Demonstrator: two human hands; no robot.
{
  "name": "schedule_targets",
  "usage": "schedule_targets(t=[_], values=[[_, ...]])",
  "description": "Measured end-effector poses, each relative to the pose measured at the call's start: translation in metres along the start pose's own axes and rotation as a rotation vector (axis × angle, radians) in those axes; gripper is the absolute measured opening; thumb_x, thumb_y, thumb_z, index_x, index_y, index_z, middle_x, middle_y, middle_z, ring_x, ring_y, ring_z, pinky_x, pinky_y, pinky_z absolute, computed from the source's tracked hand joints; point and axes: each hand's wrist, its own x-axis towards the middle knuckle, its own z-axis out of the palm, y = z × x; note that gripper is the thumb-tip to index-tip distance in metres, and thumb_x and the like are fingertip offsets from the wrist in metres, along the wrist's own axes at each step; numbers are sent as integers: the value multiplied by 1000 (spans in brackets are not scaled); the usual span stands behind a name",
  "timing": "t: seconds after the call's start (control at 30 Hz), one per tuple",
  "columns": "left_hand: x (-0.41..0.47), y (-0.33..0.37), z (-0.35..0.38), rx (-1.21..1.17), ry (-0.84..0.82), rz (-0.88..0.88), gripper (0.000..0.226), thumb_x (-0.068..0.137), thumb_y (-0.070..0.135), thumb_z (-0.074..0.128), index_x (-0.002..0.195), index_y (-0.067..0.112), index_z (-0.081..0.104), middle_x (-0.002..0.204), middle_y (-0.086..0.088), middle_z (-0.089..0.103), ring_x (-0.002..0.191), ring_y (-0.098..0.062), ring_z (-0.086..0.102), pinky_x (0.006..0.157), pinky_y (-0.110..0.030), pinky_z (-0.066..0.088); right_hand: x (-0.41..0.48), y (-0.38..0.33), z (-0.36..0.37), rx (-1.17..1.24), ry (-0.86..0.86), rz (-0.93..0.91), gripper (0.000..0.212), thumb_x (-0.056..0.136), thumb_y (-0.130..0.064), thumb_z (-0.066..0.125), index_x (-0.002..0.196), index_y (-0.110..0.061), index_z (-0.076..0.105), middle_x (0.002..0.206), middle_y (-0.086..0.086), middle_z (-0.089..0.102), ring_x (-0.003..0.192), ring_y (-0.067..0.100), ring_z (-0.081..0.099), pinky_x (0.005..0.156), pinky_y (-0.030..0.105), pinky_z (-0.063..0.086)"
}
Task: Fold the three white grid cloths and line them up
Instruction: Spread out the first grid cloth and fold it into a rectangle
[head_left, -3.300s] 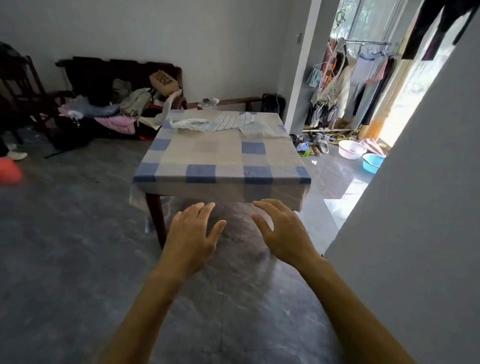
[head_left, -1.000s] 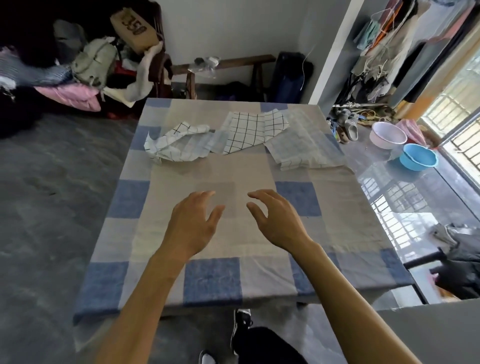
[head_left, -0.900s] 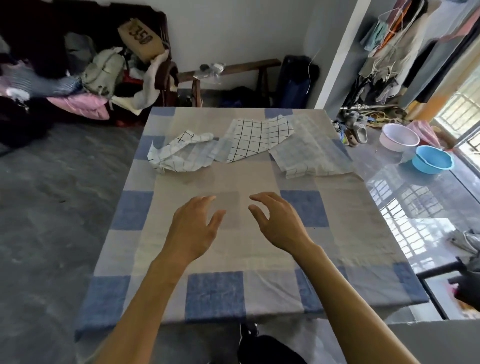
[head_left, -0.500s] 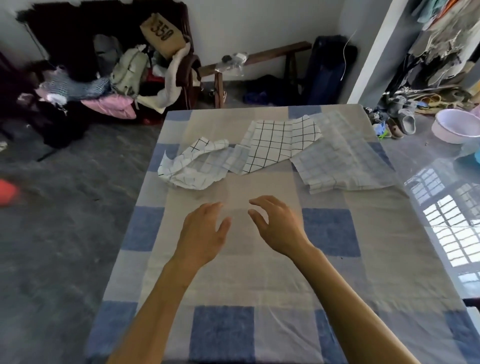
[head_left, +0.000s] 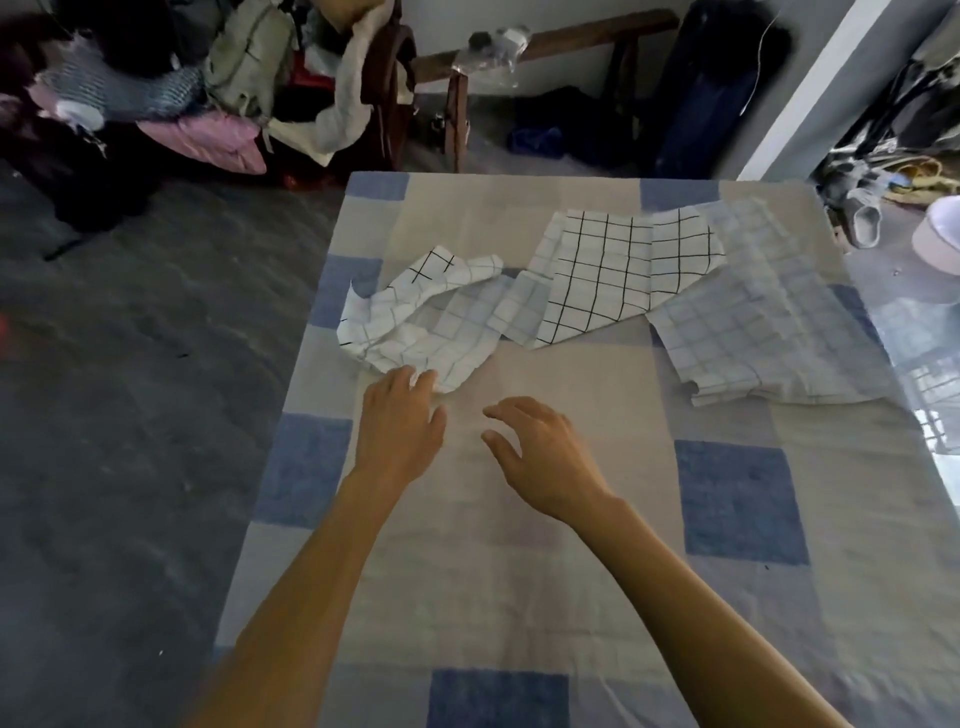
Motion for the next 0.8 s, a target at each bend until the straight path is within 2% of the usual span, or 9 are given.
schedule_targets(t=[0.13,0.27,0.37,0.47,0.63,0.8], values=[[34,-21,22,-15,-17,51,40,86,19,63,123,6,57,129,-18,52,122,-35,44,97,-45,37,20,-7,11,-11,13,38,38,99,-40,43,133,-25,51,138,-3,50,126,17,45,108,34,33],[51,-34,39,-49,18,123,23,74,9,74,97,6,69,109,-16,61,111,-35,52,87,-45,44,36,-14,17,-16,38,73,38,99,-37,44,133,-24,51,138,-2,49,125,17,44,105,31,29],[58,-42,48,-71,32,130,8,81,11,68,87,7,72,111,-13,63,118,-35,49,94,-46,42,43,-19,21,-28,57,77,38,99,-36,44,134,-24,50,138,-3,49,125,16,44,104,30,29],[60,-40,47,-105,66,176,11,86,12,62,85,6,71,113,-15,63,120,-35,48,98,-47,39,44,-24,26,-36,96,86,39,98,-34,47,136,-23,48,139,-2,47,127,16,41,104,30,29],[51,-15,28,-157,190,305,8,84,9,67,90,8,72,114,-15,64,120,-32,49,104,-43,33,46,-30,23,-91,225,92,44,94,-31,55,136,-21,45,142,4,41,132,20,36,107,34,31],[47,10,6,-212,276,400,22,75,3,76,96,5,71,110,-16,66,114,-34,55,102,-43,39,47,-31,4,-198,382,51,44,85,-18,70,126,-16,53,136,11,49,131,30,41,106,44,36]])
